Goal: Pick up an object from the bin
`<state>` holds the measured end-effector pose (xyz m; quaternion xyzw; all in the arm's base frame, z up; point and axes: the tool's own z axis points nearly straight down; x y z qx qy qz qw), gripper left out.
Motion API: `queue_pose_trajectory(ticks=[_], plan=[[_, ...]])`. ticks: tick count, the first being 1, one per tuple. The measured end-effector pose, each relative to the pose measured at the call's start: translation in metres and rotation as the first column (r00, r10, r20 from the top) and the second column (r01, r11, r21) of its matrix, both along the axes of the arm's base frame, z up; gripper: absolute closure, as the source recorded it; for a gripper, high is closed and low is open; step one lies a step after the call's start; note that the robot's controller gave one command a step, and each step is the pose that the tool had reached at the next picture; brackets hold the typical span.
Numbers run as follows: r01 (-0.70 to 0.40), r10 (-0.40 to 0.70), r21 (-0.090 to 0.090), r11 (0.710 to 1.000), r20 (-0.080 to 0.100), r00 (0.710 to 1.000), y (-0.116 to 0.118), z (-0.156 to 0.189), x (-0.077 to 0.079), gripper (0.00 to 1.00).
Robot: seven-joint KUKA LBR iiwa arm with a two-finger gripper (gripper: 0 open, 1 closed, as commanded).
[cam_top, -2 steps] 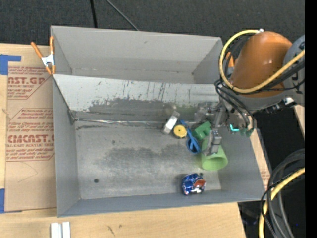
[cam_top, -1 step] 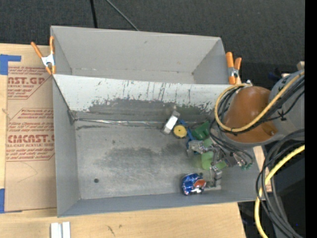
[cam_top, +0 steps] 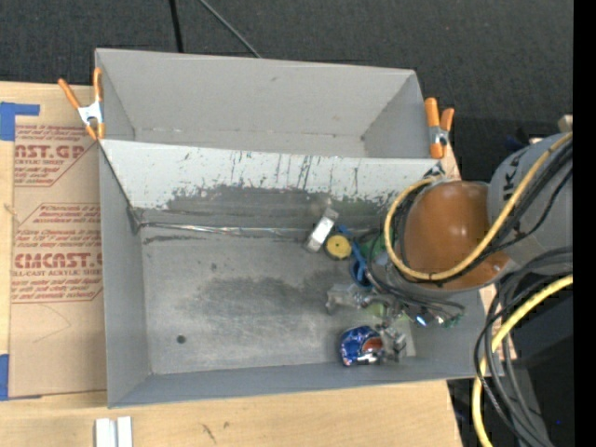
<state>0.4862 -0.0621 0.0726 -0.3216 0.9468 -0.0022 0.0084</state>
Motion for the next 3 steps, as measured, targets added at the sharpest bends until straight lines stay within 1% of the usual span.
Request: queue_pose_trajectory(ticks=[1,2,3], plan=[[0.005,-0.005,0.0,1.0,-0.017,1.0,-0.001,-0.003,-0.004,1.0],[0.014,-0.014,-0.001,1.0,-0.007,1.0,-0.005,0.11,0.024,1.0],[-0.039,0.039,-0.003,0.999,-0.005,0.999,-0.005,0.224,0.036,1.0]])
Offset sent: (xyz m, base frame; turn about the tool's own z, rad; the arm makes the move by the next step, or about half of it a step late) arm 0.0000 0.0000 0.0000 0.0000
